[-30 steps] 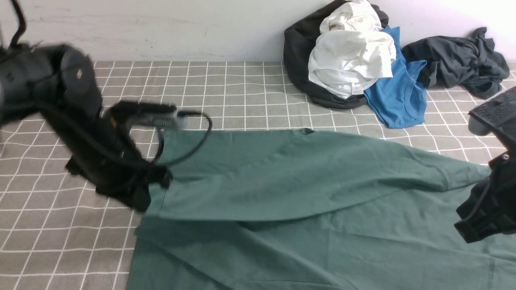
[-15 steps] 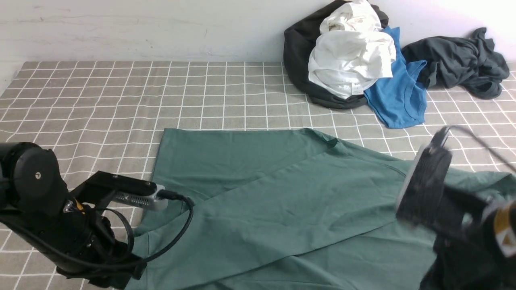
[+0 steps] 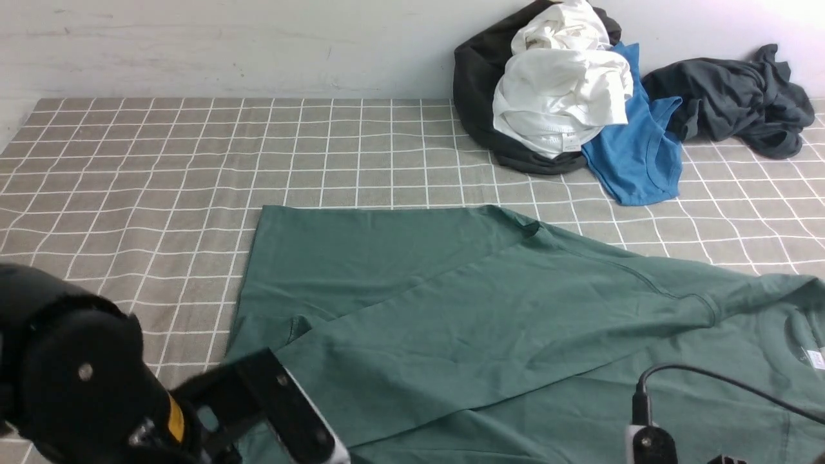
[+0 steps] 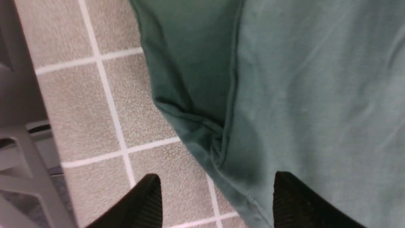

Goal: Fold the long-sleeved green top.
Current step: Use both arms simultaneously to clamp the lower edge of the clothing fabric

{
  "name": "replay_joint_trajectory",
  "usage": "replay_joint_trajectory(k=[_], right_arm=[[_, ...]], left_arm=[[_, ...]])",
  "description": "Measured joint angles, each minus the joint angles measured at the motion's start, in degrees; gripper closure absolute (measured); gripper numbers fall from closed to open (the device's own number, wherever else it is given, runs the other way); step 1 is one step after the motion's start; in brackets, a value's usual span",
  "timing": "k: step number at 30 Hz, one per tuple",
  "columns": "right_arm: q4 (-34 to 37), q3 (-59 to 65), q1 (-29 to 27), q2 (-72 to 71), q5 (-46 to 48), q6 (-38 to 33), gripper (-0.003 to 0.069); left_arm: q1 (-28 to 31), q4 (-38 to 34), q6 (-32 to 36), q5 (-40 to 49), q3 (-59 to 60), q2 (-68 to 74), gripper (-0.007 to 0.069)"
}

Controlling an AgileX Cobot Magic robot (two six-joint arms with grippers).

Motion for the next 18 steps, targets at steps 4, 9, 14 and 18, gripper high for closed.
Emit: replay_joint_trajectory(k=[4,9,14,18], right_arm=[[0.04,1.27,0.0,0.38,-5.13,-0.62,0.0225],[0.04,1.26,0.0,4.36,-6.28,-0.87,0.0265],[0.04,0.89,0.0,6.66,-8.51,-0.99,0.0343],[0.04,-0.74,0.0,6.66,-8.63,-0.99,0.0492]], left_arm=[[-6.94,2.58,3.03,-4.34,6.32,-0.04,0.0115],[-10.48,3.42,5.54,-11.0,11.66,-0.06,0.0115],[-10.86,3.48,6.07,-15.38,13.53,-0.06,0.0115],[-10.86,3.53,6.62,-16.92,14.6,-0.06,0.0115]])
